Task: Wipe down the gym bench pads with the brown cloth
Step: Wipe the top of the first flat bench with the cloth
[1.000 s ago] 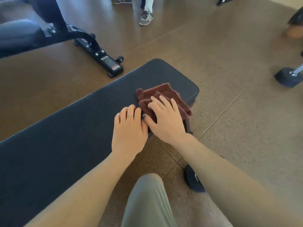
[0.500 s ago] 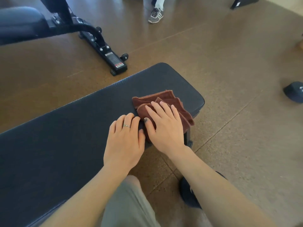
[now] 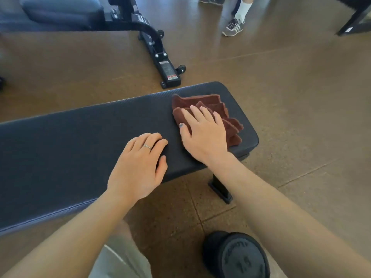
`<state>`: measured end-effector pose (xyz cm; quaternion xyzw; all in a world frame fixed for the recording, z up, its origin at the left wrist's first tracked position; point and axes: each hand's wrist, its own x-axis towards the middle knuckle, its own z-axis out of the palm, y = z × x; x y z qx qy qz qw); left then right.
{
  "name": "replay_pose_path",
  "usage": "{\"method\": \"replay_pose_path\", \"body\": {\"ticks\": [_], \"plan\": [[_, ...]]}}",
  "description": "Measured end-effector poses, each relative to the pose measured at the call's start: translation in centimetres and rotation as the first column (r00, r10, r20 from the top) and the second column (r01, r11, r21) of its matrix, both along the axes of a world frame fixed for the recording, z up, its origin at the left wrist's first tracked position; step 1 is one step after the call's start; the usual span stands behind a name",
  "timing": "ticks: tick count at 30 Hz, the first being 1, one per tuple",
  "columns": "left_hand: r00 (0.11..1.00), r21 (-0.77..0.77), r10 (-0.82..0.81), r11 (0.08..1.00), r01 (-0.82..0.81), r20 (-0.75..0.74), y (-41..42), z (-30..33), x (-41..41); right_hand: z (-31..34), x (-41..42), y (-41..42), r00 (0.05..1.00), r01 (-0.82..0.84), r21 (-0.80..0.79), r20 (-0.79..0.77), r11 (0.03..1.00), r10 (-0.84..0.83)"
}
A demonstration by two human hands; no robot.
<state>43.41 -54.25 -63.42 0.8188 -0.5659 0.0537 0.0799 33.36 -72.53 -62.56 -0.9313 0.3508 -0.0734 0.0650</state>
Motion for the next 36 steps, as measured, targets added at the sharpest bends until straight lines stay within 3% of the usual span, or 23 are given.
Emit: {"method": "replay_pose_path", "body": {"ticks": [4, 8, 14, 23, 29, 31, 36], "plan": [[1.0, 0.007, 0.008, 1.0, -0.008, -0.012, 0.0, 0.1, -0.3, -0.1, -4.2, 4.2, 0.993, -0.115, 0.012, 0.042, 0.993, 0.114], [1.0, 0.028, 0.012, 1.0, -0.012, 0.006, 0.0, 0.1, -0.2, 0.1, -3.7, 1.9, 0.983, -0.185, 0.037, 0.024, 0.982, 0.184], [1.0, 0.006, 0.018, 1.0, -0.018, -0.006, 0.1, 0.1, -0.2, 0.3, 3.2, -5.2, 0.992, -0.118, 0.057, -0.028, 0.991, 0.12], [1.0, -0.01, -0.005, 1.0, 0.005, -0.008, 0.1, 0.1, -0.1, 0.0, -3.6, 3.4, 0.975, -0.221, 0.035, 0.04, 0.975, 0.22], [1.0, 0.002, -0.002, 1.0, 0.002, -0.004, 0.0, 0.0, -0.1, -0.1, 0.1, -1.3, 0.957, -0.289, 0.016, 0.021, 0.957, 0.289], [1.0, 0.008, 0.004, 1.0, -0.004, 0.004, 0.0, 0.1, -0.2, 0.2, 2.0, -4.1, 0.97, -0.244, 0.026, 0.019, 0.969, 0.243], [1.0, -0.008, 0.012, 1.0, -0.012, -0.007, 0.1, 0.0, -0.2, 0.8, 1.9, -10.9, 0.998, 0.068, 0.082, -0.01, 0.994, -0.068]]}}
